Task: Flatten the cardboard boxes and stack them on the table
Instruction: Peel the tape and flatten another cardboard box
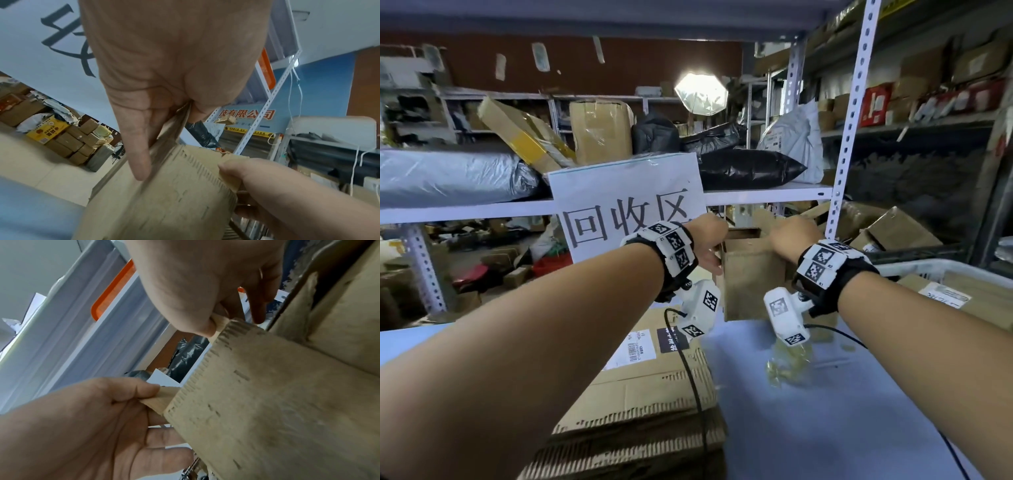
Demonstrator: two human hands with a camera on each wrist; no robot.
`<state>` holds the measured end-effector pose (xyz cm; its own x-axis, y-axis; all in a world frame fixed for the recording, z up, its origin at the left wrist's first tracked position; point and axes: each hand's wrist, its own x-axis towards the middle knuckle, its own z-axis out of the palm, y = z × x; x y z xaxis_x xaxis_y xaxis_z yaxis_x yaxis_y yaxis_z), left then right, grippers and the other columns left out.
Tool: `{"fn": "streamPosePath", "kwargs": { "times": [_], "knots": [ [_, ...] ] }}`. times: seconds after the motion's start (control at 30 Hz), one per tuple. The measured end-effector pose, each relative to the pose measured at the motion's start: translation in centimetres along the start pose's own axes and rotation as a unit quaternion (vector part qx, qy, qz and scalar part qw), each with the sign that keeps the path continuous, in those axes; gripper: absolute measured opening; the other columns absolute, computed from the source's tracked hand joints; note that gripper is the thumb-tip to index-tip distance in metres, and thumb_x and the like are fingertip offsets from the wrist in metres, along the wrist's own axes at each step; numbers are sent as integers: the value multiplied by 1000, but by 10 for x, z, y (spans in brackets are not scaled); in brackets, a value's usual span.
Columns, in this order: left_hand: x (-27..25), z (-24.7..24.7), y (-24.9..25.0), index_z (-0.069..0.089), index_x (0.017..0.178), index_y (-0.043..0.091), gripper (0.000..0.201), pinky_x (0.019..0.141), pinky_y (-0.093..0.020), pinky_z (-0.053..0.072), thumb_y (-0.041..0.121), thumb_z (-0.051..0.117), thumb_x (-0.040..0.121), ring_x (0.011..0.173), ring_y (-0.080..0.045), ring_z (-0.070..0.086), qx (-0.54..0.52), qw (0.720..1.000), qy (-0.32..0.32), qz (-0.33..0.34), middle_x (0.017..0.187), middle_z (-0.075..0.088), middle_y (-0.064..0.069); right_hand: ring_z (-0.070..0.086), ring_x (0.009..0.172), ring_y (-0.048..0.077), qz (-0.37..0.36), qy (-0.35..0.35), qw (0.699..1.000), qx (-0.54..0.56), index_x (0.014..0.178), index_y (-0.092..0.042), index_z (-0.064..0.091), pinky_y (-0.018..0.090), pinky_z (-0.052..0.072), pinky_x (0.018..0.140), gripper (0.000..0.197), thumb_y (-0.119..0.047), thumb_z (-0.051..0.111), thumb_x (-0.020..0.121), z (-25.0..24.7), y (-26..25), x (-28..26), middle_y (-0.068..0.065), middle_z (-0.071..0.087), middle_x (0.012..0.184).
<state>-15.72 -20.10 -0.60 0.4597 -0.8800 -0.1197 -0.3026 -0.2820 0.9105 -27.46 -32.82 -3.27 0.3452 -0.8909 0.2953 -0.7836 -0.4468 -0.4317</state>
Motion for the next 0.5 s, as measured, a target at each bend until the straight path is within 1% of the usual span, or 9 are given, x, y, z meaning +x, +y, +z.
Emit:
{"fn": "streamPosePath", "kwargs": {
  "times": [0.03,0.07,0.13,0.17,0.23,0.3,0.37,0.4,0.5],
  "knots": [
    [-1,-1,1,51,109,16,17,85,-45,62,9,36,109,80,-31,64,10,1000,-13,23,88,57,-12,60,113,39,-5,6,1000,-2,118,-2,65,35,37,77,32,-16,42,100,-4,-3,-3,20,64,122],
    [-4,-4,3,49,102,15,16,82,-44,63,10,36,109,80,-32,64,26,999,-19,31,88,57,-12,61,108,38,-8,5,1000,-3,115,-2,66,34,38,76,31,-14,41,100,-8,-6,-7,20,64,120],
    [-12,-12,3,48,93,11,20,70,-37,63,14,37,109,73,-29,65,30,998,-9,51,87,59,-13,57,89,35,6,20,1000,23,97,-5,63,35,38,73,24,-15,42,99,-16,-12,-14,20,63,111],
    [-18,-13,5,49,91,11,22,68,-35,62,16,38,109,73,-28,66,13,999,-10,52,87,60,-13,53,81,32,16,27,998,52,90,-5,58,35,38,71,21,-18,43,98,-21,-14,-19,19,61,102],
    [-31,-17,6,53,97,9,21,75,-39,63,21,40,109,78,-30,68,-8,998,-16,60,89,61,-13,51,73,30,29,51,994,95,84,-5,54,34,37,68,24,-23,46,98,-30,-16,-27,15,56,91],
    [-39,-20,6,52,108,4,19,83,-45,63,21,43,108,81,-33,69,-39,997,-18,64,90,62,-14,59,80,33,26,64,991,116,89,-4,58,33,42,70,28,-26,44,99,-39,-17,-34,16,62,92],
    [-52,-23,6,54,103,4,15,79,-47,64,16,46,105,75,-34,71,-90,994,-18,62,94,62,-15,66,88,37,12,85,987,133,96,-2,63,37,52,81,37,-31,40,100,-50,-20,-50,20,69,97],
    [-58,-24,6,55,100,6,12,79,-48,63,14,47,104,78,-37,71,-118,991,-25,61,97,61,-16,68,88,38,3,98,985,140,96,-1,64,40,54,85,40,-32,38,100,-55,-21,-58,21,70,96],
    [-83,-26,3,58,104,9,11,89,-53,59,19,53,104,95,-40,65,-147,986,-33,75,101,58,-14,65,82,37,-17,134,979,152,86,-2,62,42,54,81,42,-33,37,101,-68,-20,-80,20,68,89]
  ]
}}
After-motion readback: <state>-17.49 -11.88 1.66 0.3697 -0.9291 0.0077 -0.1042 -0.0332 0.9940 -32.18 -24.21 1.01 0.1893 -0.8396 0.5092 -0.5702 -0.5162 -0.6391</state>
